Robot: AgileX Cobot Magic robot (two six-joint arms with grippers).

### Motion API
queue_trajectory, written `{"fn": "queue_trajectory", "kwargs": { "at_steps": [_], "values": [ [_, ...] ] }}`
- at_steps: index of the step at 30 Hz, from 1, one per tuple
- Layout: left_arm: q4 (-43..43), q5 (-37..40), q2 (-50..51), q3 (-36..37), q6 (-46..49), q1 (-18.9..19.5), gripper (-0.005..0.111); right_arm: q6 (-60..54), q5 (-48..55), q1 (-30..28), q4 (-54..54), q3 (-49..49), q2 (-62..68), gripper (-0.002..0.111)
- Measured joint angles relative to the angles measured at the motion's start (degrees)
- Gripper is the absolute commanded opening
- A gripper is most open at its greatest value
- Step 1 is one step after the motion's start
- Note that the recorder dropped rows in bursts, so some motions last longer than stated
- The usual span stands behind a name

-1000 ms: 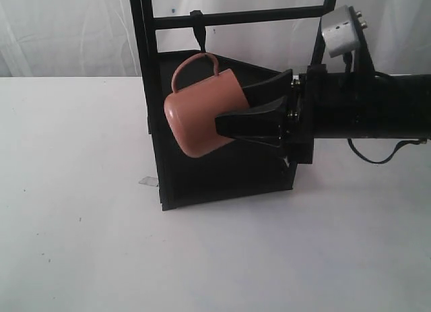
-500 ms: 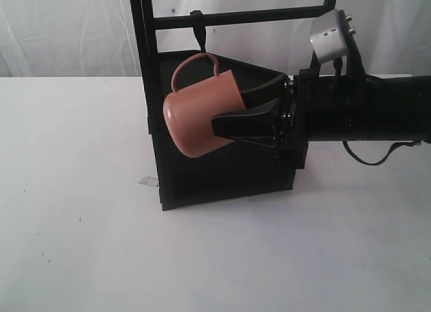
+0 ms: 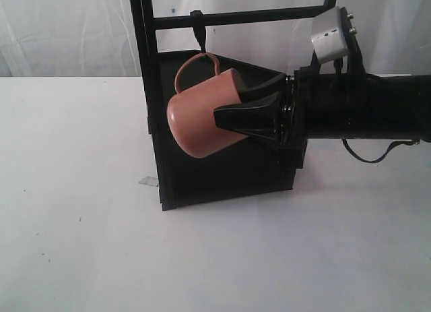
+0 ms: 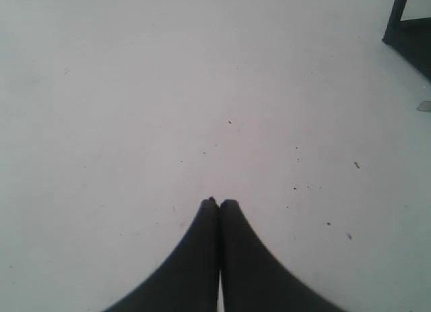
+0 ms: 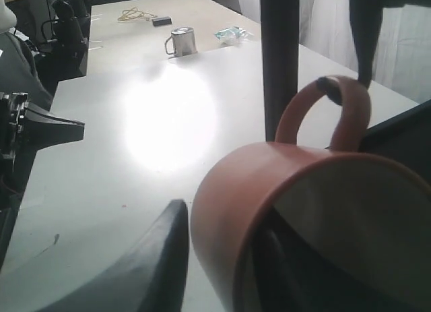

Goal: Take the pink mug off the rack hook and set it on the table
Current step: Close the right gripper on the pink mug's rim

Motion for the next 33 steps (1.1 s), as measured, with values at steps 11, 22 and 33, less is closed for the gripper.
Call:
{"fn": "queue_trajectory", "kwargs": {
  "at_steps": [11,22,33],
  "values": [
    [0.0,0.0,0.0,0.0,0.0,0.0,0.0,-0.22,-1.44,0.0,0.0,0.0,0.0,0.024],
    [0.0,0.0,0.0,0.0,0.0,0.0,0.0,-1.33,-2.04,0.43,0.0,0.0,0.09,0.004],
    [0.0,0.0,0.0,0.0,0.0,0.0,0.0,-2.04,-1.59,0.43,0.0,0.0,0.09,0.003]
  ]
}}
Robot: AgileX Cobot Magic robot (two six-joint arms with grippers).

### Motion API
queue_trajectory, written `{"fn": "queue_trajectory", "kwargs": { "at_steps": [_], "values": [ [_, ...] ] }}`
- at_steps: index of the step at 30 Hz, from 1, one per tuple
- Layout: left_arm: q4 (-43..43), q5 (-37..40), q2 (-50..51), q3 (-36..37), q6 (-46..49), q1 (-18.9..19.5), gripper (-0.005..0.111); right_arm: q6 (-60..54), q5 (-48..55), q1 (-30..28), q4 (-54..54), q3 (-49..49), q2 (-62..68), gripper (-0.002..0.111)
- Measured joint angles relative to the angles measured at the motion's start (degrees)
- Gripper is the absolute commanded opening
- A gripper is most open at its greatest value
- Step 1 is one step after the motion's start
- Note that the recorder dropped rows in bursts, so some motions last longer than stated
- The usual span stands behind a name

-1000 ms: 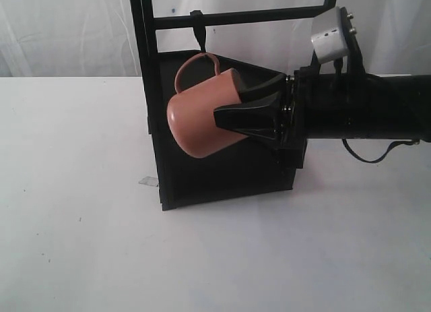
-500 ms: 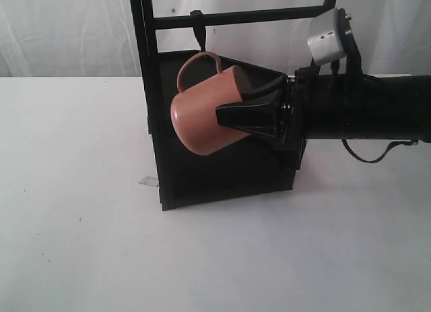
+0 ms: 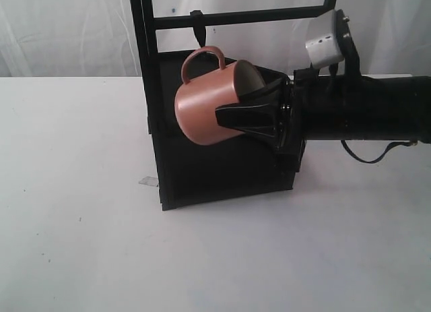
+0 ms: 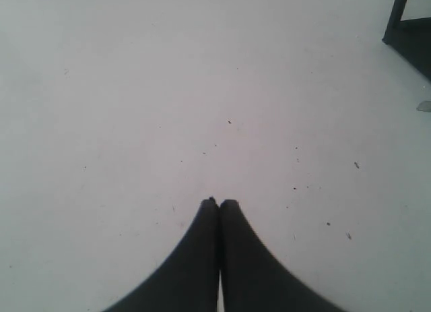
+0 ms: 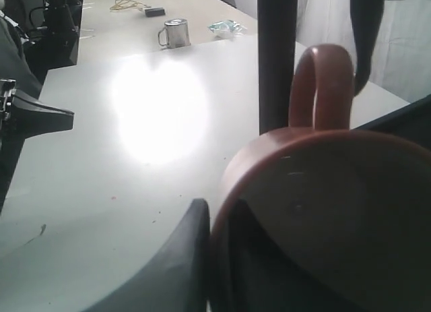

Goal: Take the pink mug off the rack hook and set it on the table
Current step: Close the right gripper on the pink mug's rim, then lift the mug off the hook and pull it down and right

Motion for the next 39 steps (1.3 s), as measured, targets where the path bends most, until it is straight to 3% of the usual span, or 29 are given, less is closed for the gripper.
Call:
{"fn": "queue_trajectory", "kwargs": {
  "at_steps": [23,29,39],
  "values": [
    [0.0,0.0,0.0,0.0,0.0,0.0,0.0,-0.67,6.51,0.0,-1.99,0.0,-5.79,0.003],
    [0.0,0.0,0.0,0.0,0.0,0.0,0.0,8.58,6.97,0.0,-8.28,0.0,-11.82,0.003],
    [0.0,0.0,0.0,0.0,0.0,0.0,0.0,36.73,7.9,0.0,-33.77,0.88,-14.81,0.003]
  ]
}}
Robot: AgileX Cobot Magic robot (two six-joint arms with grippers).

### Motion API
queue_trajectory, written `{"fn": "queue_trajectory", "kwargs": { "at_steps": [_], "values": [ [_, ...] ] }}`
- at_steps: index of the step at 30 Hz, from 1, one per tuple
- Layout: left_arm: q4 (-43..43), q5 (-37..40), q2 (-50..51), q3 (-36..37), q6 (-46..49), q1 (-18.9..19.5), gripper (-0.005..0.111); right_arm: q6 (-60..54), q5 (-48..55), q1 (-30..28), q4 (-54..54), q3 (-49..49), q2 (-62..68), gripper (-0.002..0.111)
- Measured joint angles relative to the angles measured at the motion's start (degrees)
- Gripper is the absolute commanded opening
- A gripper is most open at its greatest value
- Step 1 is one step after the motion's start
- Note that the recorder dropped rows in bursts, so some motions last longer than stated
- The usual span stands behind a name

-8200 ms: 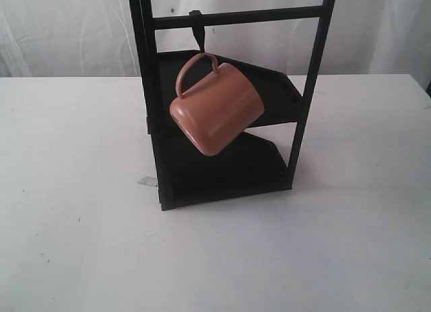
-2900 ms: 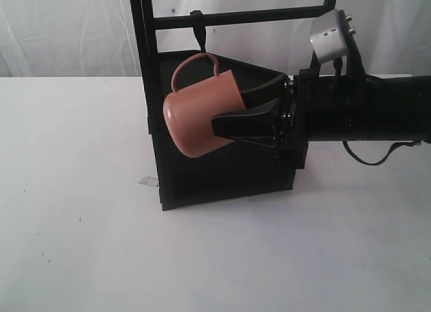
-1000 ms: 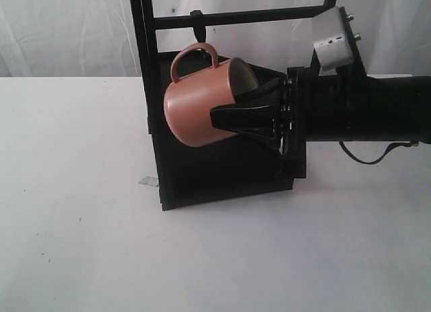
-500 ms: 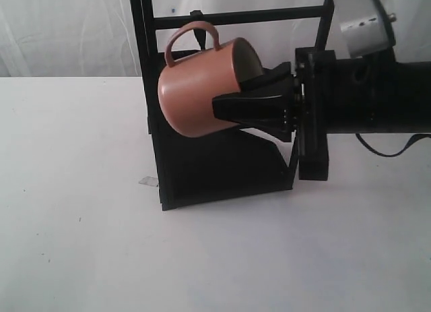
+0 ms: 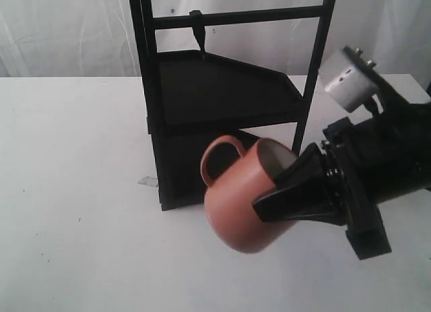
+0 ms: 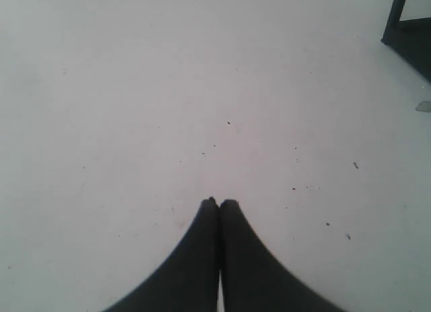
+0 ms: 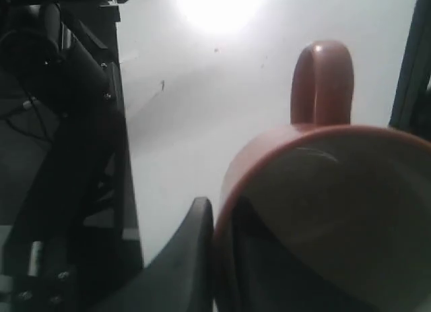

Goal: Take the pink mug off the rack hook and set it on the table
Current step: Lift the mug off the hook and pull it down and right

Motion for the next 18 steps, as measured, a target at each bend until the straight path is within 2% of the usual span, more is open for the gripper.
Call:
{"fn": "queue_trajectory", "kwargs": {
  "at_steps": [5,12,18],
  "values": [
    [0.0,0.0,0.0,0.0,0.0,0.0,0.0,6.31,-0.3,0.0,-2.15,3.12,0.0,0.003],
    [0.0,0.0,0.0,0.0,0.0,0.0,0.0,21.93,0.08,0.0,-9.45,4.75,0.0,0.003],
    [0.0,0.0,0.0,0.0,0.0,0.0,0.0,31.77,0.08,0.0,-10.36,4.75,-0.76,0.003]
  ]
}}
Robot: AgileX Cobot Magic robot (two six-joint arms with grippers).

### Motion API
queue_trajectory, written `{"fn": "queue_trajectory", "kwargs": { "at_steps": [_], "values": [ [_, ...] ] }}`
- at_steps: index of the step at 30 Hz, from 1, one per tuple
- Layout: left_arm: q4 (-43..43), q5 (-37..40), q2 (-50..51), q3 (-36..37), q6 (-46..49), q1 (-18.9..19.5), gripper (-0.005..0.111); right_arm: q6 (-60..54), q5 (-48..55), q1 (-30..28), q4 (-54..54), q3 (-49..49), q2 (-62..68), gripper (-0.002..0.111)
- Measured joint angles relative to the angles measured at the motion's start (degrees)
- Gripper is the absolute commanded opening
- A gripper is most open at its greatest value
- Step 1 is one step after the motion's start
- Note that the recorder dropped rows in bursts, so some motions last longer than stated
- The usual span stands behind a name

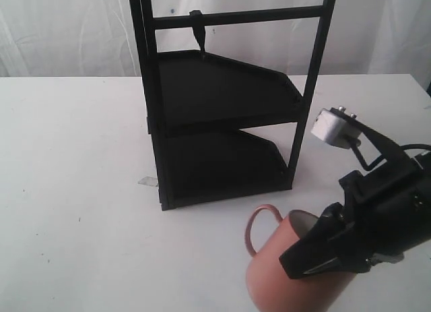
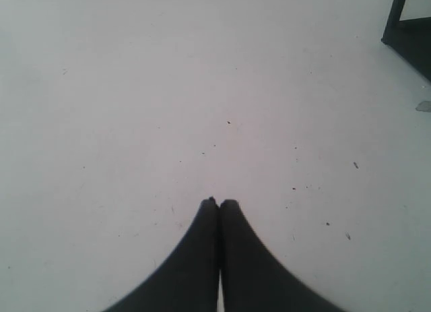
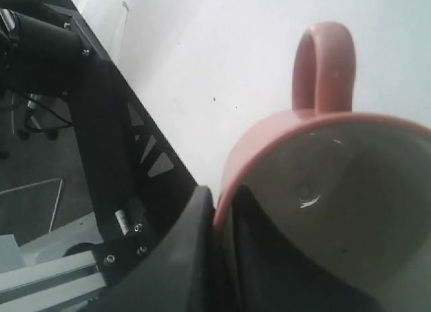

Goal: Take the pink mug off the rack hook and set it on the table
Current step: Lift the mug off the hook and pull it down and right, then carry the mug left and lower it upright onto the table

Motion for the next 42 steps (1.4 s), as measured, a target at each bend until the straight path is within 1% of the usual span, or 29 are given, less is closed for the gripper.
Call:
{"fn": "queue_trajectory", "kwargs": {
  "at_steps": [2,6,10,11,12,13,14,15,17,18,19,21,23,25,27,28,32,33,38,39,42],
  "values": [
    [0.0,0.0,0.0,0.0,0.0,0.0,0.0,2.42,0.0,0.0,0.0,0.0,-0.86,0.0],
    [0.0,0.0,0.0,0.0,0.0,0.0,0.0,6.69,0.0,0.09,-0.21,0.0,-3.6,0.0],
    [0.0,0.0,0.0,0.0,0.0,0.0,0.0,12.13,0.0,2.18,-1.07,-2.52,-6.7,0.0],
    [0.0,0.0,0.0,0.0,0.0,0.0,0.0,15.01,0.0,4.35,-1.07,-4.79,-8.43,0.0],
    [0.0,0.0,0.0,0.0,0.0,0.0,0.0,16.21,0.0,5.34,-1.07,-5.89,-9.03,0.0],
    [0.0,0.0,0.0,0.0,0.0,0.0,0.0,18.97,0.06,8.11,-1.07,-8.91,-10.24,0.0],
    [0.0,0.0,0.0,0.0,0.0,0.0,0.0,20.25,0.15,9.57,-1.07,-10.51,-10.62,0.0],
    [0.0,0.0,0.0,0.0,0.0,0.0,0.0,22.64,0.15,12.49,-1.07,-13.73,-10.98,0.0],
    [0.0,0.0,0.0,0.0,0.0,0.0,0.0,24.85,0.19,15.56,-2.68,-16.91,-10.98,0.0],
    [0.0,0.0,0.0,0.0,0.0,0.0,0.0,26.84,0.28,17.38,-5.3,-18.55,-10.98,0.0],
    [0.0,0.0,0.0,0.0,0.0,0.0,0.0,30.64,0.4,19.65,-12.07,-19.97,-10.68,0.0],
    [0.0,0.0,0.0,0.0,0.0,0.0,0.0,38.03,0.72,22.12,-26.25,-20.26,-9.41,0.0],
    [0.0,0.0,0.0,0.0,0.0,0.0,0.0,44.37,0.95,22.99,-40.29,-20.26,-7.51,0.0],
    [0.0,0.0,0.0,0.0,0.0,0.0,0.0,47.67,0.95,23.07,-46.9,-20.26,-5.45,0.0],
    [0.0,0.0,0.0,0.0,0.0,0.0,0.0,50.99,0.95,23.21,-49.44,-20.26,-3.61,0.0],
    [0.0,0.0,0.0,0.0,0.0,0.0,0.0,53.99,0.85,23.37,-52.56,-20.26,-2.26,0.0],
    [0.0,0.0,0.0,0.0,0.0,0.0,0.0,59.64,0.85,23.45,-62.26,-20.26,0.9,0.0],
    [0.0,0.0,0.0,0.0,0.0,0.0,0.0,59.75,0.85,23.45,-62.38,-20.38,1.07,0.0],
    [0.0,0.0,0.0,0.0,0.0,0.0,0.0,58.52,0.61,23.87,-51.81,-22.53,1.3,0.0],
    [0.0,0.0,0.0,0.0,0.0,0.0,0.0,58.43,0.61,24.69,-51.22,-22.55,1.42,0.0],
    [0.0,0.0,0.0,0.0,0.0,0.0,0.0,59.19,0.61,29.61,-51.22,-22.78,2.69,0.0]
  ]
}}
